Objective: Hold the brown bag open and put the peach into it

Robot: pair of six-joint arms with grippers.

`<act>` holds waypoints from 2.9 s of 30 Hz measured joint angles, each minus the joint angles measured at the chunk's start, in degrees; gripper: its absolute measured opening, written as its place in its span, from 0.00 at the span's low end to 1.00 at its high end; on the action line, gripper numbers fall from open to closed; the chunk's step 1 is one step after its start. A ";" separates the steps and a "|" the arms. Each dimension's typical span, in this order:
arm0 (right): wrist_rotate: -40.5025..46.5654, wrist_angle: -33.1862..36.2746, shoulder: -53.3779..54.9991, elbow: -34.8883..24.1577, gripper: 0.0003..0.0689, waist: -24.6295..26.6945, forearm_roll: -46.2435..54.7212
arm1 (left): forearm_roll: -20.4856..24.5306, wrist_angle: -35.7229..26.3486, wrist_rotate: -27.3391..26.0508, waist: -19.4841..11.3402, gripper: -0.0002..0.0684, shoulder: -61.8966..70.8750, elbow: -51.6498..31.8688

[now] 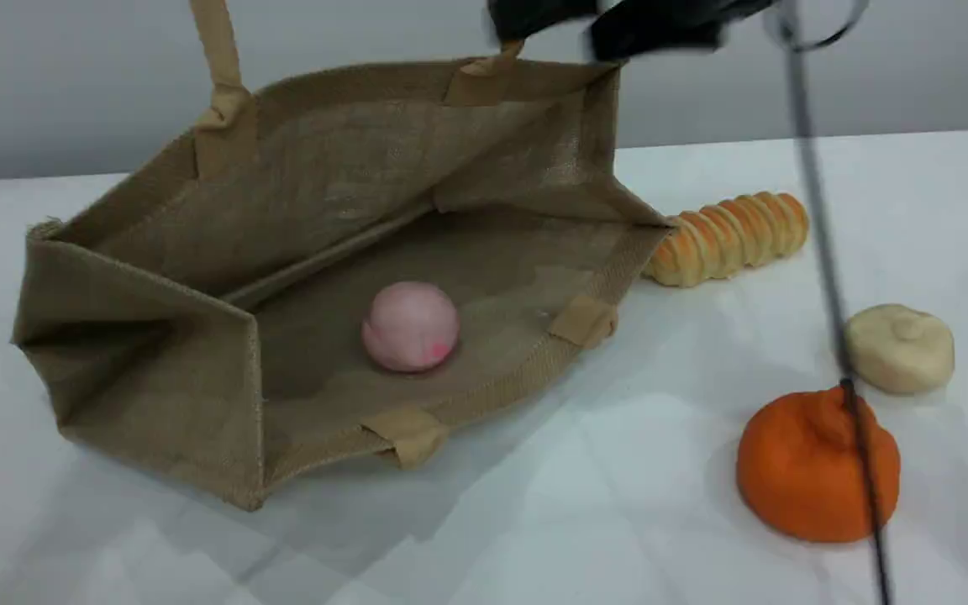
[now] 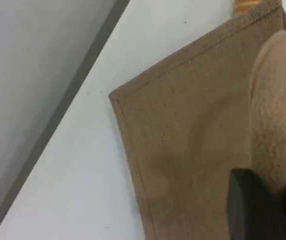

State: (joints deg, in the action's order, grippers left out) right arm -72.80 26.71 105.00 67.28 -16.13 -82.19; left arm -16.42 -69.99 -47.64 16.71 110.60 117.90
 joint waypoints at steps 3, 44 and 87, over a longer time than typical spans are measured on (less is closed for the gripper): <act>1.98 -1.16 -2.83 0.00 0.85 4.18 3.94 | -0.07 0.00 0.00 0.00 0.13 0.00 0.00; 34.20 13.46 -38.11 0.00 0.85 16.13 42.13 | 15.35 -0.16 25.59 0.00 0.81 -11.40 -0.06; 63.77 35.25 -98.46 -36.46 0.85 16.11 72.63 | 16.42 9.71 41.38 0.00 0.81 -107.02 -86.27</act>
State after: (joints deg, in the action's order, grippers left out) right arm -9.03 61.96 6.54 30.82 -0.02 -9.56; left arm 0.00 -60.28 -6.26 16.71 3.58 31.63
